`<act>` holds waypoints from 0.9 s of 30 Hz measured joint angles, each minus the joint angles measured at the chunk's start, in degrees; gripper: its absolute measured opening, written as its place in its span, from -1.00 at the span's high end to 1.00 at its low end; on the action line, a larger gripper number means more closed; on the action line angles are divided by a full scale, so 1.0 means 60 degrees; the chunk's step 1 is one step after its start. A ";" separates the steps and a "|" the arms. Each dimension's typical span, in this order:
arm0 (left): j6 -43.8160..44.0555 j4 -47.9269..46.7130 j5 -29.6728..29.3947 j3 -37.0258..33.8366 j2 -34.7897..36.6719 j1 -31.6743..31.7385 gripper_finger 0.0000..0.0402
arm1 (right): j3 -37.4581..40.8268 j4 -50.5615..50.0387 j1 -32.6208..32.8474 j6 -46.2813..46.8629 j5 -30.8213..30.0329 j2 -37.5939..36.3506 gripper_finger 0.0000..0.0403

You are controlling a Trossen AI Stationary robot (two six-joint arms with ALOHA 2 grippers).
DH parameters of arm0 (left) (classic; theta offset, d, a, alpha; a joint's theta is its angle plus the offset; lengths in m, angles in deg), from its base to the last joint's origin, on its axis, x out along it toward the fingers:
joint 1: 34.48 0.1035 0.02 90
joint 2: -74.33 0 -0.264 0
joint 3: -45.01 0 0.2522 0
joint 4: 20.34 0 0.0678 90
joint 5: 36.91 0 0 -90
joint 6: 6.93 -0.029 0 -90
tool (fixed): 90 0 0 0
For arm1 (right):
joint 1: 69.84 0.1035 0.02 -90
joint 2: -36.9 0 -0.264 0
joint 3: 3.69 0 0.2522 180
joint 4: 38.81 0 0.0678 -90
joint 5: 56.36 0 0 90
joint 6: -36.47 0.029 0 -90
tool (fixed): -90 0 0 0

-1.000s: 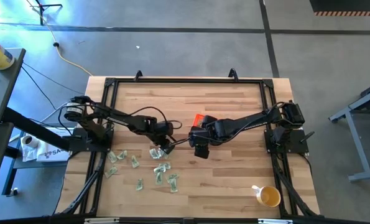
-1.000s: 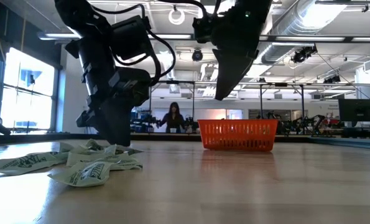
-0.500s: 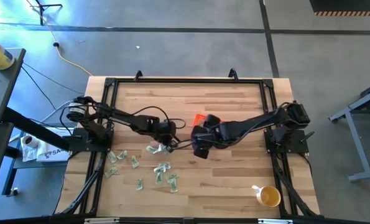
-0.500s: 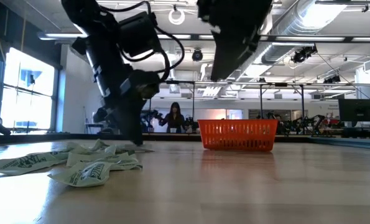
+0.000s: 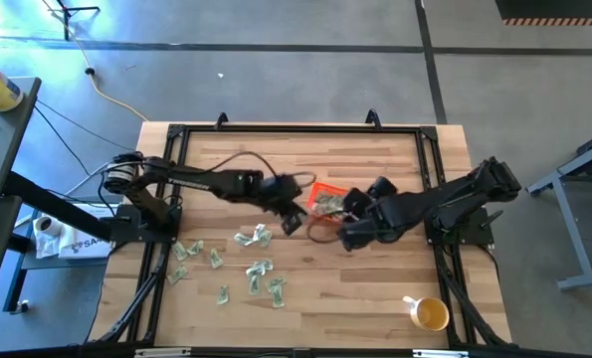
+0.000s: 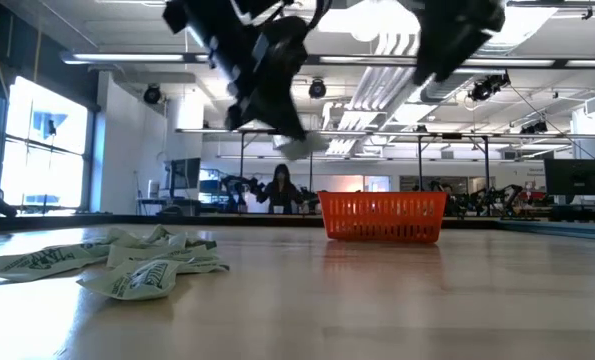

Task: Pick and place Stevia / Truvia into bins
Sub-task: Put the green stevia packet into the orange basket

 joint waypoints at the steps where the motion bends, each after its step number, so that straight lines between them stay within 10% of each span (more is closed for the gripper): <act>1: -0.0213 0.0035 0.0000 0.0242 -0.0052 0.0141 0.90 | 0.0000 -0.0422 0.0152 0.0328 0.0125 -0.0037 -0.50; 12: 0.0672 0.0115 0.1903 0.2481 -0.2674 0.1839 0.85 | 0.0033 -0.1540 0.1154 0.2376 0.0668 0.0035 -0.50; 27: 0.0293 -0.3042 0.2045 0.2614 -0.2361 0.1662 0.00 | 0.0036 -0.0127 0.0934 0.0183 0.0497 0.0610 -0.50</act>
